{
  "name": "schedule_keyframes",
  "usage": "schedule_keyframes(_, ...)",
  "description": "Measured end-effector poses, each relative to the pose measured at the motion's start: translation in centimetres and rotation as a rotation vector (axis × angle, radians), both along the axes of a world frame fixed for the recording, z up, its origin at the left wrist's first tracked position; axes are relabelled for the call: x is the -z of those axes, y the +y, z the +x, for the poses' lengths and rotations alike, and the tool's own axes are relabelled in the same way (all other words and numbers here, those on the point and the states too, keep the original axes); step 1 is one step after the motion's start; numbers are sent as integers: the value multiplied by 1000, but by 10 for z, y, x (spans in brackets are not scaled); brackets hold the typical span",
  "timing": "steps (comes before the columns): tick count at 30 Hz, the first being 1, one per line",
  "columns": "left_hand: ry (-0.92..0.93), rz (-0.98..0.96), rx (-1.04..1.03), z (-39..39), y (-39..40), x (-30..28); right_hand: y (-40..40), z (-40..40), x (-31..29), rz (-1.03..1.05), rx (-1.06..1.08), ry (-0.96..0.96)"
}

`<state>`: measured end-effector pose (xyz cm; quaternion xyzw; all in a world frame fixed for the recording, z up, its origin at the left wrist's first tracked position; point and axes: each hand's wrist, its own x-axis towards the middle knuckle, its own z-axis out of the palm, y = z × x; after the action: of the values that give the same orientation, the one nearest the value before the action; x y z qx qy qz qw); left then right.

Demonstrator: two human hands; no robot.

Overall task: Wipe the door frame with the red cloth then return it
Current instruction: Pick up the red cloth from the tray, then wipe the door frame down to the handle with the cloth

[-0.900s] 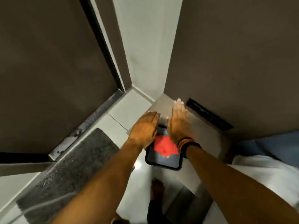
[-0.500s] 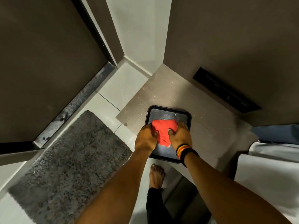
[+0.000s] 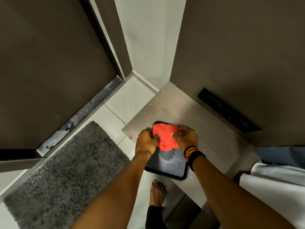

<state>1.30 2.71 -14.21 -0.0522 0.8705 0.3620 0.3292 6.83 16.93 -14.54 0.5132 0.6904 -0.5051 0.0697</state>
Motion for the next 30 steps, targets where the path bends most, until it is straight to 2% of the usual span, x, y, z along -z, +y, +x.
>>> schedule_keyframes(5, 144, 164, -122, -47, -2, -87, 2, -50, -91, 92, -41, 199)
schedule_keyframes(9, 343, 225, -106, -90, -20, -186, -9, -99, -191, 19, -43, 374)
schedule_keyframes(14, 631, 283, -155, -152, -73, -349, -54, -164, -364, 14, -144, 626)
schedule_keyframes(19, 907, 285, -209, -185, -155, -499, -130, -202, -519, 3, -262, 889)
schedule_keyframes(22, 1076, 268, -284, -182, -233, -596, -202, -214, -613, -38, -400, 1052)
schedule_keyframes(27, 1315, 170, -393, -155, -357, -724, -323, -215, -733, -47, -620, 1271)
schedule_keyframes(30, 1444, 119, -468, -126, -431, -781, -399, -205, -789, -101, -731, 1379)
